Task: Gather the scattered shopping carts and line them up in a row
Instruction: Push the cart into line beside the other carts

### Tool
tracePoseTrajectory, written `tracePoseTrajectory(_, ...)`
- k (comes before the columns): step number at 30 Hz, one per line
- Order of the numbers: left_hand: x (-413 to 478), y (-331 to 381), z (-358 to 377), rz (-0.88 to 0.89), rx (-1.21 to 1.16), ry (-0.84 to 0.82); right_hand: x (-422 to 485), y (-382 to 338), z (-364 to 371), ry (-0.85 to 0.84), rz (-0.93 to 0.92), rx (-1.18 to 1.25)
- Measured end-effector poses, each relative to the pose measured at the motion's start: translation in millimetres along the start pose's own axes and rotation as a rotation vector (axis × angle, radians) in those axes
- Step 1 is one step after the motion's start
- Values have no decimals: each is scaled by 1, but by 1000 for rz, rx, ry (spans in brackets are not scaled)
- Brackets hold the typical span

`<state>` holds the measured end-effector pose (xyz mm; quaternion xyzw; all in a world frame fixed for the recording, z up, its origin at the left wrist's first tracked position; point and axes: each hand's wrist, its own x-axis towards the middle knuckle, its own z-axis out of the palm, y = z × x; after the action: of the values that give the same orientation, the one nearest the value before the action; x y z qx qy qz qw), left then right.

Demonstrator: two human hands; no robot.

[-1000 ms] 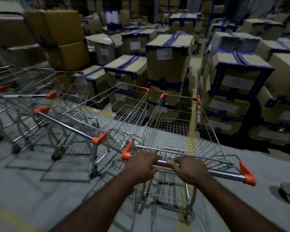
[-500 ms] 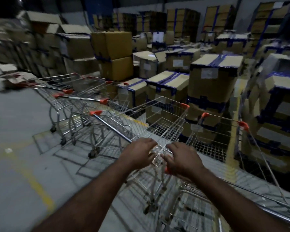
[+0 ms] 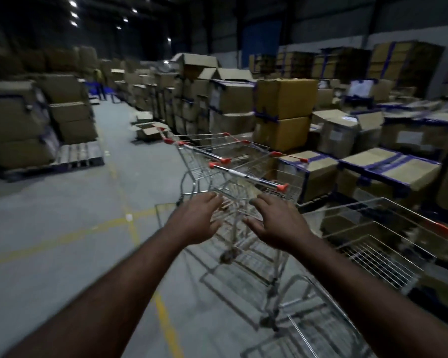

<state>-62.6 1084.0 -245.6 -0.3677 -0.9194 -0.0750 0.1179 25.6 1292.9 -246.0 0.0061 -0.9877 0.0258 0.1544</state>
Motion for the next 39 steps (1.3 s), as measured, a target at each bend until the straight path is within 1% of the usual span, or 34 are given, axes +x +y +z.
tracePoseTrajectory(3,-4,-63,-12,-106,15,-14,58,-38,8,5,-75,27)
tracePoseTrajectory(9,8,-164,-4,-220,48,-77,163,-90,40,27,-206,75)
tracePoseTrajectory(11,25,-196,1,-249,67,-99,201,-101,53,34,-241,88)
tracePoseTrajectory(16,97,-284,7,-294,136,-87,318,-118,94,71,-306,95)
tracePoseTrajectory(20,166,-350,2,-338,156,-118,416,-125,112,60,-308,130)
tracePoseTrajectory(24,228,-410,-3,-358,146,-85,509,-139,126,72,-323,139)
tracePoseTrajectory(29,285,-489,7,-356,154,-89,601,-160,159,51,-332,148)
tracePoseTrajectory(36,366,-632,46,-309,141,-103,736,-196,230,-16,-271,82)
tracePoseTrajectory(39,400,-699,56,-276,124,-127,799,-214,252,-38,-201,70)
